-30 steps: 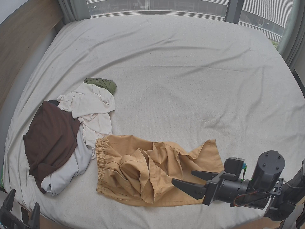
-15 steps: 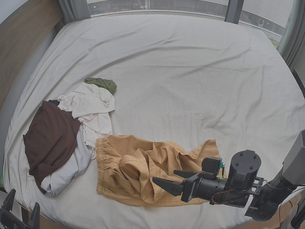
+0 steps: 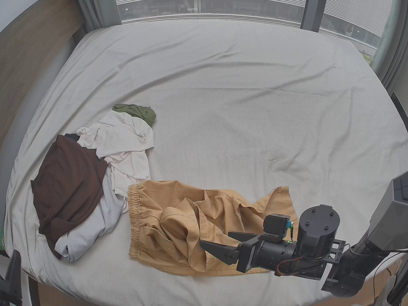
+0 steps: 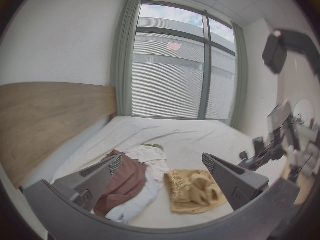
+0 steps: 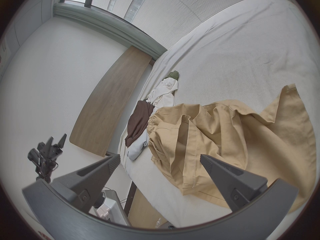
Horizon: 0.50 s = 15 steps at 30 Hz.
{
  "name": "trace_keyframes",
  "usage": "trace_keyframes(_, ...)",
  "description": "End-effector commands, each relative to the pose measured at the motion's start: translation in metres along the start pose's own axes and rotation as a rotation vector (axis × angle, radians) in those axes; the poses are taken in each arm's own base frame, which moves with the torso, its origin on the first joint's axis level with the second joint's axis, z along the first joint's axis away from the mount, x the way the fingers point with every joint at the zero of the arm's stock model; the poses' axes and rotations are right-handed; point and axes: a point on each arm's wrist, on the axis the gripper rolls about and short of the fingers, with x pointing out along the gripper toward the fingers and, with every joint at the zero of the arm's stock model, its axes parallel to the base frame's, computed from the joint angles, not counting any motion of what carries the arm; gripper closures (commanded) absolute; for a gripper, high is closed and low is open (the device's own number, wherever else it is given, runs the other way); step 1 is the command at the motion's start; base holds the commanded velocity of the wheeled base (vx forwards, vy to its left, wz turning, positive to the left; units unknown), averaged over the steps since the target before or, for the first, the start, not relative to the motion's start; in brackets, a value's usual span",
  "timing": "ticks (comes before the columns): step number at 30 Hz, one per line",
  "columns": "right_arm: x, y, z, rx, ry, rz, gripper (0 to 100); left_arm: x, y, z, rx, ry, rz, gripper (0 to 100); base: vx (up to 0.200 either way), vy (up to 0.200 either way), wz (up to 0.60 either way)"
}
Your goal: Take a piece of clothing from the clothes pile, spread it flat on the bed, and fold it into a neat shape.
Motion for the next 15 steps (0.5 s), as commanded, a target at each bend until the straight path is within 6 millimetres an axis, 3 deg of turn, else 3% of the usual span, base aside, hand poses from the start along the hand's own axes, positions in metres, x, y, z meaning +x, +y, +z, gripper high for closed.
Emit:
trace_keyframes(1, 0.0, 0.002, 0.0, 0.002, 0.0, 0.007, 0, 0.047, 0.001, 0.013, -0.256, 0.247, -0.215, 0, 0.0, 0.0, 0.0)
trace_keyframes(6, 0.003, 0.004, 0.003, 0.001, -0.011, 0.015, 0, 0.09, -0.001, 0.007, -0.39, 0.357, -0.314, 0, 0.0, 0.0, 0.0)
trace_keyframes(9, 0.004, 0.004, 0.003, 0.0, -0.014, 0.019, 0, 0.097, -0.001, 0.002, -0.403, 0.376, -0.323, 0, 0.0, 0.0, 0.0)
trace_keyframes(10, 0.006, 0.006, 0.005, -0.001, -0.021, 0.025, 0, 0.11, 0.0, -0.011, -0.42, 0.423, -0.325, 0, 0.0, 0.0, 0.0)
trace_keyframes(15, 0.005, 0.005, 0.004, -0.001, -0.019, 0.025, 0, 0.126, 0.003, -0.037, -0.445, 0.531, -0.288, 0, 0.0, 0.0, 0.0)
